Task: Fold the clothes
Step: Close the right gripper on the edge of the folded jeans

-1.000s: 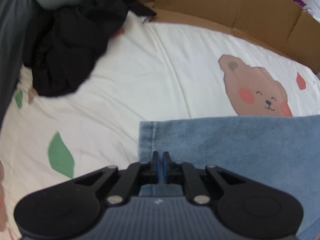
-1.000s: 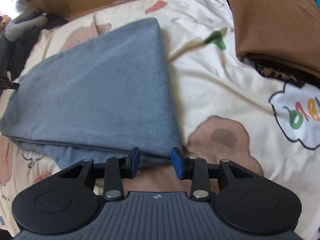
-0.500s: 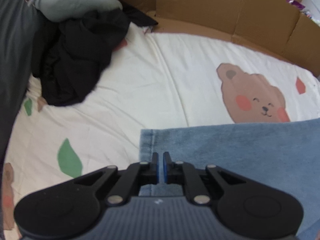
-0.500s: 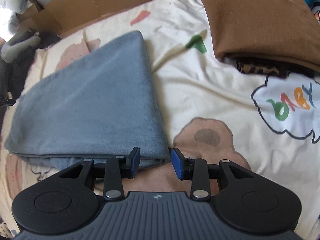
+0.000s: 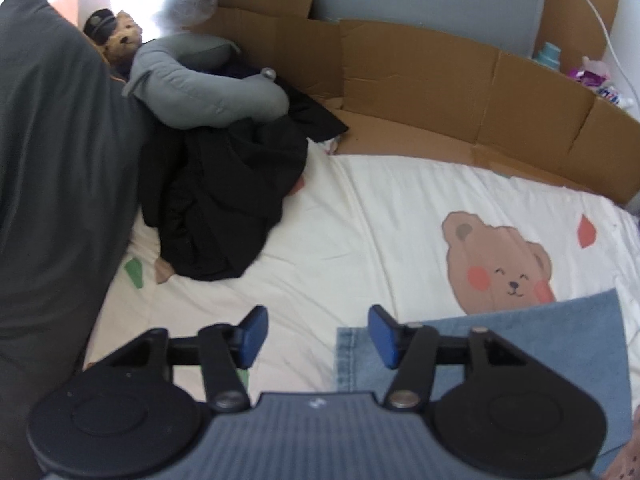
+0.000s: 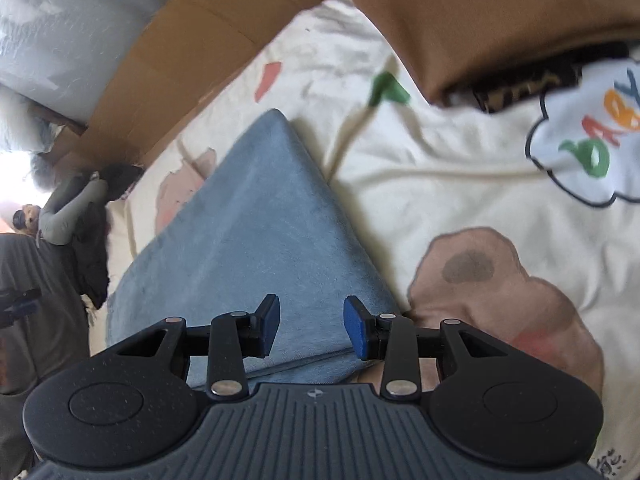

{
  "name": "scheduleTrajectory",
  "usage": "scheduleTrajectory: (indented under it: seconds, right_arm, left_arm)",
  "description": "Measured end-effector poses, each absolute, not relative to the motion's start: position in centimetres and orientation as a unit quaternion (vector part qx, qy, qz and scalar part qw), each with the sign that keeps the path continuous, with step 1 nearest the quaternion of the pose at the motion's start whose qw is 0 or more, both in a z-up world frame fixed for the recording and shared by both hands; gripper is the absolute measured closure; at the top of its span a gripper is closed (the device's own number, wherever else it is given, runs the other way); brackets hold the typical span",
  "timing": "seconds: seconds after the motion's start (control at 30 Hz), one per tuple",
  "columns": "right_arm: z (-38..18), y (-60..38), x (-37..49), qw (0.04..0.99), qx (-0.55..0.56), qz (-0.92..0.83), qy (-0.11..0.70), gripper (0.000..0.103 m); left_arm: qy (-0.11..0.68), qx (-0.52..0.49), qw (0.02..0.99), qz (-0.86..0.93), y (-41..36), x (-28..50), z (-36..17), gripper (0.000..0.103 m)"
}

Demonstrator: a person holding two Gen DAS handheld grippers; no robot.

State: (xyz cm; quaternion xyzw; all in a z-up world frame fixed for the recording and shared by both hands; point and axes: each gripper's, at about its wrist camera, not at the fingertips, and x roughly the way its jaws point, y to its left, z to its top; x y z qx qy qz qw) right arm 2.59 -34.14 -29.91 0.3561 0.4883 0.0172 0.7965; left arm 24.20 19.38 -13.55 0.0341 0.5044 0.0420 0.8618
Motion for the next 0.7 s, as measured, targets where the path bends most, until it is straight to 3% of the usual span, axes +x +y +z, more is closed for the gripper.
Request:
scheduleTrajectory:
  seconds: [0.57, 0.7]
  right_arm:
    - [-35.2, -35.9, 2.8, 0.767, 0.387, 0.014, 0.512, 0.060]
    - [-36.6, -35.4, 2.9, 0.763, 0.390, 0.022, 0.515, 0.055]
  left_arm:
    - [0.548, -0.004, 0.836, 0.017, 14.1, 18.6, -20.5, 0.045]
    - [0.555, 0.000, 0.832, 0.009, 13.3, 17.8, -21.1, 0.045]
